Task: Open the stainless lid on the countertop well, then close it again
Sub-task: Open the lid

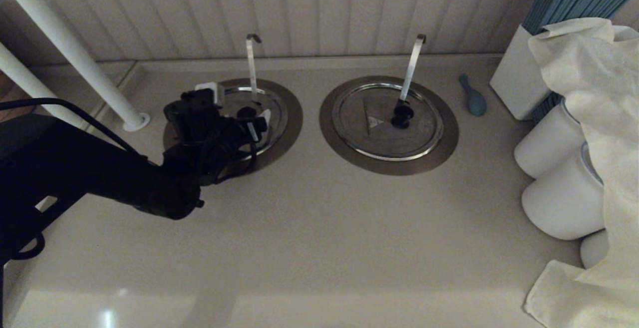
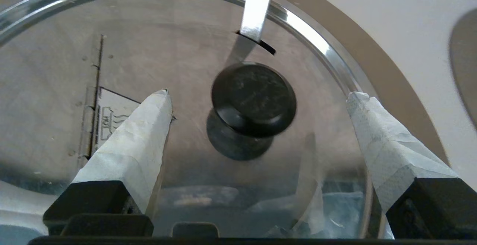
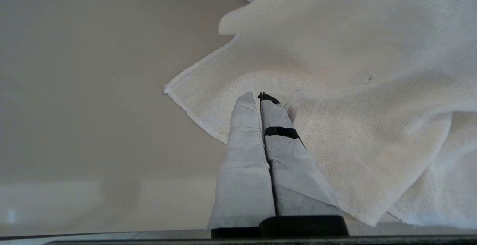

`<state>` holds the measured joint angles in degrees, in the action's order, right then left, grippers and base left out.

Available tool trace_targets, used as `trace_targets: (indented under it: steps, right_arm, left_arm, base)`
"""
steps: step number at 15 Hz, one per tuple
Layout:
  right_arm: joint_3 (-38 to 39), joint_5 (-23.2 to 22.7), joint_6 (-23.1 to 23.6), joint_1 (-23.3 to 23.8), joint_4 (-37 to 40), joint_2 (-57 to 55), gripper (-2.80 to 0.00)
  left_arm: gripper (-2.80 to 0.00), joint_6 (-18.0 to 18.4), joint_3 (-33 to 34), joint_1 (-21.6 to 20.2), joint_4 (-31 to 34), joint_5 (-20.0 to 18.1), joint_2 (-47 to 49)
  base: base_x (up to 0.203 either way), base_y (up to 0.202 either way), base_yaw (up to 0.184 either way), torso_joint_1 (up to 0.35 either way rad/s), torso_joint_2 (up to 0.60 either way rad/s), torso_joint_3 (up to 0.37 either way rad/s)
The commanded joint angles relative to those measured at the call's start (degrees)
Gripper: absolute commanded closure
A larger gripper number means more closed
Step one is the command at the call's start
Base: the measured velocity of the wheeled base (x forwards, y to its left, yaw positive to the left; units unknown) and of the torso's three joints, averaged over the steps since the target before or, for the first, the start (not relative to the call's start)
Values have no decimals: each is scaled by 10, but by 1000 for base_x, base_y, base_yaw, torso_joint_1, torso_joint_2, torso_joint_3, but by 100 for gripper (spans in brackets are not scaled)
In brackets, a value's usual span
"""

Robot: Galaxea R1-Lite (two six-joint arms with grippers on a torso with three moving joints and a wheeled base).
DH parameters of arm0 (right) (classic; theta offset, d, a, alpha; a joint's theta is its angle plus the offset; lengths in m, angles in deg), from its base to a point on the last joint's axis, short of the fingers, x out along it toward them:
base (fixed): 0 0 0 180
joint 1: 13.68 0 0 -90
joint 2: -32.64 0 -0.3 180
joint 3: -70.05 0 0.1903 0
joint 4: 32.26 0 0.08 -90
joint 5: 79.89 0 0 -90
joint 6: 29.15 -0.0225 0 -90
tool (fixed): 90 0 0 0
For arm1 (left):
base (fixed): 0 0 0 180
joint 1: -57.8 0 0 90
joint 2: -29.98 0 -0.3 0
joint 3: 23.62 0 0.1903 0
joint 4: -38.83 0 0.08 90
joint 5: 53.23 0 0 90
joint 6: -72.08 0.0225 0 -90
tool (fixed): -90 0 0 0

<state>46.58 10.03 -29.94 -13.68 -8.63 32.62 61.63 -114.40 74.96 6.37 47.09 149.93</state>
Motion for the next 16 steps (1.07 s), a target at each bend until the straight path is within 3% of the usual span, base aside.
trace_targets:
  steps: [1, 13, 16]
  right_arm:
    - [1, 0, 0, 0, 0, -1, 0]
    - [0, 0, 0, 0, 0, -1, 0]
    - [0, -1, 0, 0, 0, 0, 0]
  left_arm:
    - [-280, 0, -7, 0, -1, 2, 13]
    - [-280, 24, -6, -5, -2, 10, -22]
    - [-280, 86, 14, 2, -114, 7, -6]
  base:
    - [0, 0, 0, 0, 0, 0]
    - [0, 0, 0, 0, 0, 0]
    - [0, 0, 0, 0, 0, 0]
